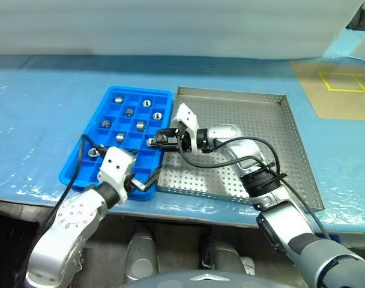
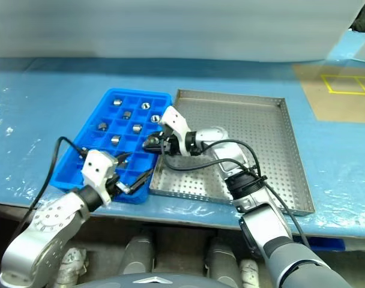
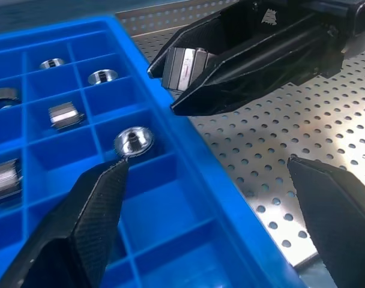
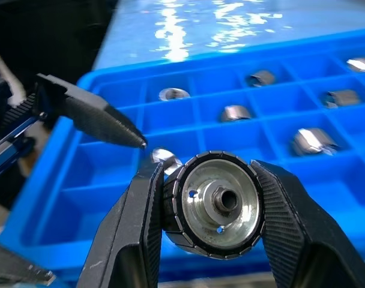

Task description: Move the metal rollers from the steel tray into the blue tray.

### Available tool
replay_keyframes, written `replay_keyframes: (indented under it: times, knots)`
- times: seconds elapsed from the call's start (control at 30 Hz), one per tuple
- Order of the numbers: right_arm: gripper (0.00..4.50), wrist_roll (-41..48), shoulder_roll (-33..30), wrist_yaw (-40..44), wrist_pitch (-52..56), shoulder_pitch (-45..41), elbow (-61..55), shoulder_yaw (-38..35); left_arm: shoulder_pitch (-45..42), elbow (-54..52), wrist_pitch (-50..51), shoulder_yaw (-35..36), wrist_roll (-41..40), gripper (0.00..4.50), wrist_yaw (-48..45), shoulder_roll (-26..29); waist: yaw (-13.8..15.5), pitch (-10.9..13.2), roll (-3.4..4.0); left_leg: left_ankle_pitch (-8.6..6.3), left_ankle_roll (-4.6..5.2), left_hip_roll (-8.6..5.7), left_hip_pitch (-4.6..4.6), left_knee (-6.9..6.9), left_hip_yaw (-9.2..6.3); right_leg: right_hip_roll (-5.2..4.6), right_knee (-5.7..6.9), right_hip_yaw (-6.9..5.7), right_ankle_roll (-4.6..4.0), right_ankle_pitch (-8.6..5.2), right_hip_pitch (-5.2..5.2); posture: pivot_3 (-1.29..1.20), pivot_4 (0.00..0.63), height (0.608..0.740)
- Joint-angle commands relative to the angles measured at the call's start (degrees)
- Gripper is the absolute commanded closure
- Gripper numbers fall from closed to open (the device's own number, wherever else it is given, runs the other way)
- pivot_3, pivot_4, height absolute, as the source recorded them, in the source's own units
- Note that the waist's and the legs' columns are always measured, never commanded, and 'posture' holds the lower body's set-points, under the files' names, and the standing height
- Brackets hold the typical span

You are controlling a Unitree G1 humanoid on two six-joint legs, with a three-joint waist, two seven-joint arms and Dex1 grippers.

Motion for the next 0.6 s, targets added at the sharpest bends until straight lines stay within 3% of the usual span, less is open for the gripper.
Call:
replay_keyframes:
  times: [0.03, 0.4, 0.6]
  knots:
    - [2.7, 0.06, 1.12, 3.18, -3.45, -2.08, 0.88, 2.14, 3.0, -6.59, 1.09, 2.23, -1.21, 0.0, 2.4, -0.88, 0.89, 0.0, 0.0, 0.0, 0.0, 0.0, 0.0, 0.0, -0.01, 0.0, 0.0, 0.0, 0.01, -0.01, 0.0, 0.48, 0.15, 0.74]
    - [2.7, -4.29, 1.13, 8.24, -6.66, -2.01, 4.38, 8.91, 14.21, -11.49, -2.78, 1.55, -4.98, 0.0, 5.7, 0.04, 5.78, 0.02, 0.04, -0.01, 0.01, -0.01, -0.08, -0.23, -0.04, 0.02, -0.28, 0.02, 0.28, -0.16, -0.05, 0.56, 0.15, 0.74]
    - [2.7, -7.43, -0.78, 9.37, -7.1, -1.92, 6.1, 11.06, 15.73, -11.49, -3.85, 1.0, -6.2, 0.0, 6.8, 2.1, 7.29, 0.01, 0.04, -0.01, -0.01, -0.02, 0.02, -0.39, -0.04, 0.04, -0.37, 0.06, 0.37, -0.2, -0.02, 0.55, 0.15, 0.74]
